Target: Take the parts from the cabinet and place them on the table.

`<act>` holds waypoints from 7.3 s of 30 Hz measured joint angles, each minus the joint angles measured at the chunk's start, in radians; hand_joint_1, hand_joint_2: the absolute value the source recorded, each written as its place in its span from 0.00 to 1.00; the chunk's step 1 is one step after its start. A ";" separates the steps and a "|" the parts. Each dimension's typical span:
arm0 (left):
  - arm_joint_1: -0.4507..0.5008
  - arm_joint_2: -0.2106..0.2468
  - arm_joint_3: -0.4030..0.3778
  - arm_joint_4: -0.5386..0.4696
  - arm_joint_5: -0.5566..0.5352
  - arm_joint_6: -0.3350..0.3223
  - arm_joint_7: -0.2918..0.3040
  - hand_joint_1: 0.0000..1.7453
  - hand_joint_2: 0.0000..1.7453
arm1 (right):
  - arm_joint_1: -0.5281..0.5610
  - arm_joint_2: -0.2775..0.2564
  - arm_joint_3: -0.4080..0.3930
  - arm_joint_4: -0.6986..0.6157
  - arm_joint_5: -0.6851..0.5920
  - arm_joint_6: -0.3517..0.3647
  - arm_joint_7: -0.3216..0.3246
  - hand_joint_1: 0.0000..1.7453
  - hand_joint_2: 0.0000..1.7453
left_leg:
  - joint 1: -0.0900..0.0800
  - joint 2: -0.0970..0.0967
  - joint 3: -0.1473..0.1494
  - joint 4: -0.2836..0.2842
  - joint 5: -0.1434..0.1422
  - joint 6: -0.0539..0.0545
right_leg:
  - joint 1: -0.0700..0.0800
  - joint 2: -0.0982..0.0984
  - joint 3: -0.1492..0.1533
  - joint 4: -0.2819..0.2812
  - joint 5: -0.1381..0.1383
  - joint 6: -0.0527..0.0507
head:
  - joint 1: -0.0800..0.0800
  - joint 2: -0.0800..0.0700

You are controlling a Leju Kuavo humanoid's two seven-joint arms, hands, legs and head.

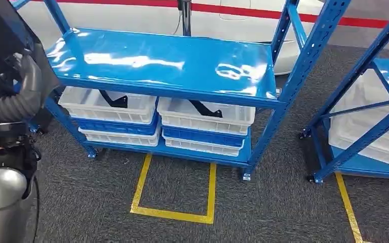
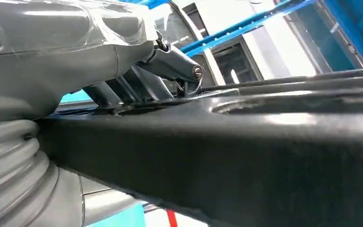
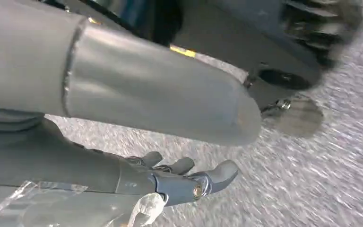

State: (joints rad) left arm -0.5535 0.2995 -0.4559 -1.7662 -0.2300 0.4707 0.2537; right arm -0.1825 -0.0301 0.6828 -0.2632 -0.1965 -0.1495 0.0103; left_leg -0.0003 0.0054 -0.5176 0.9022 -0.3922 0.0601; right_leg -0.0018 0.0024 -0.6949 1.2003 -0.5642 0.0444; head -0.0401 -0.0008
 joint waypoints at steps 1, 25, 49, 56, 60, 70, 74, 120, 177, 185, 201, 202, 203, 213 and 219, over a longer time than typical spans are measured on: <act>0.001 0.000 -0.001 0.000 -0.002 0.000 0.000 1.00 1.00 | 0.000 0.000 0.000 0.000 -0.001 0.000 0.000 0.00 0.00 | -0.003 0.000 -0.017 0.001 0.012 0.002 | 0.000 0.000 -0.021 0.091 -0.031 0.001 | 0.000 0.000; -0.013 0.001 -0.007 0.001 -0.016 -0.032 0.001 1.00 1.00 | -0.009 -0.010 -0.003 0.000 -0.025 0.014 0.006 0.00 0.00 | 0.021 -0.007 0.044 0.033 -0.075 -0.070 | 0.002 -0.004 0.079 -0.261 0.218 -0.014 | -0.001 0.000; -0.017 0.002 -0.031 0.003 -0.037 -0.066 0.060 1.00 1.00 | 0.000 -0.005 -0.016 0.001 -0.045 0.021 0.014 0.00 0.00 | 0.014 -0.003 -0.206 0.366 -0.139 -0.068 | 0.013 -0.009 0.171 -0.295 0.154 -0.058 | 0.002 0.000; -0.019 0.003 -0.031 0.004 -0.103 -0.041 0.091 1.00 1.00 | 0.011 -0.002 -0.017 0.000 -0.067 0.024 -0.008 0.00 0.00 | 0.003 0.042 0.051 0.014 -0.072 -0.051 | 0.018 -0.049 0.110 -0.268 0.190 -0.034 | 0.003 0.000; -0.016 0.003 -0.034 0.010 -0.119 -0.035 0.121 1.00 1.00 | 0.011 -0.002 -0.017 0.001 -0.076 0.024 -0.010 0.00 0.00 | 0.006 0.013 0.029 0.012 -0.046 -0.015 | 0.010 -0.034 0.089 -0.239 0.170 -0.008 | 0.003 0.000; -0.009 0.003 -0.040 0.027 -0.119 -0.043 0.140 1.00 1.00 | 0.024 -0.005 -0.017 0.001 -0.082 0.032 -0.011 0.00 0.00 | 0.006 -0.067 -0.007 0.016 -0.012 -0.019 | 0.004 0.077 0.171 -0.253 0.130 -0.022 | 0.006 0.000; -0.013 0.003 -0.042 0.032 -0.125 -0.040 0.136 1.00 1.00 | 0.017 -0.005 -0.017 0.001 -0.086 0.050 -0.008 0.00 0.00 | 0.014 -0.102 -0.033 0.024 0.002 -0.043 | 0.010 0.055 0.165 -0.260 0.129 -0.026 | 0.005 0.000; -0.003 0.012 -0.052 0.048 -0.126 -0.092 0.150 1.00 1.00 | 0.034 0.011 -0.013 0.001 -0.074 0.064 -0.013 0.00 0.00 | 0.035 0.049 -0.053 0.044 0.006 -0.076 | 0.000 -0.109 0.169 -0.269 0.129 -0.001 | -0.004 0.000; -0.074 0.024 -0.105 0.040 -0.049 -0.299 0.122 1.00 1.00 | -0.070 -0.095 0.064 -0.016 0.099 0.004 0.055 0.00 0.00 | 0.013 -0.020 -0.252 0.423 -0.131 -0.062 | -0.006 -0.041 0.124 -0.222 0.126 -0.033 | -0.002 0.000; -0.074 0.026 -0.099 0.040 -0.048 -0.282 0.106 1.00 1.00 | -0.071 -0.087 0.064 -0.016 0.099 0.014 0.057 0.00 0.00 | -0.024 0.054 -0.057 0.046 0.000 -0.027 | 0.000 -0.130 0.137 -0.231 0.123 -0.024 | -0.005 0.000; -0.084 0.026 -0.104 0.037 -0.018 -0.280 0.087 1.00 1.00 | -0.048 -0.077 0.063 -0.017 0.093 0.052 0.048 0.00 0.00 | 0.006 -0.141 -0.063 0.047 0.015 -0.036 | -0.019 0.056 0.117 -0.220 0.134 -0.003 | -0.003 0.000; -0.084 0.026 -0.105 0.037 -0.015 -0.280 0.086 1.00 1.00 | -0.051 -0.073 0.063 -0.017 0.092 0.052 0.046 0.00 0.00 | 0.009 -0.151 -0.064 0.044 0.019 -0.042 | -0.015 0.045 0.117 -0.218 0.135 -0.010 | -0.004 0.000; -0.084 0.027 -0.104 0.037 -0.014 -0.279 0.086 1.00 1.00 | -0.052 -0.069 0.063 -0.018 0.092 0.053 0.045 0.00 0.00 | 0.010 -0.151 -0.070 0.047 0.016 -0.044 | -0.021 0.031 0.117 -0.223 0.139 -0.017 | -0.004 0.000; -0.087 0.027 -0.106 0.042 -0.006 -0.277 0.087 1.00 1.00 | -0.045 -0.068 0.062 -0.018 0.091 0.062 0.045 0.00 0.00 | -0.004 0.016 -0.084 0.129 -0.016 -0.039 | -0.006 -0.087 0.120 -0.224 0.135 -0.036 | -0.008 0.000; -0.096 0.028 -0.104 0.043 0.003 -0.262 0.086 1.00 1.00 | -0.047 -0.058 0.059 -0.019 0.087 0.065 0.040 0.00 0.00 | -0.018 0.019 -0.037 0.026 0.011 -0.010 | 0.002 -0.149 0.130 -0.230 0.127 -0.015 | -0.007 0.000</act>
State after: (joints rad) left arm -0.6495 0.3273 -0.5596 -1.7235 -0.2266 0.2083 0.3399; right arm -0.2299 -0.0881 0.7420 -0.2819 -0.1095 -0.0843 0.0507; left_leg -0.0179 0.0246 -0.5549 0.9287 -0.3814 0.0499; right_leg 0.0003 -0.1469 -0.5652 0.9700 -0.4376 0.0297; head -0.0473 -0.0008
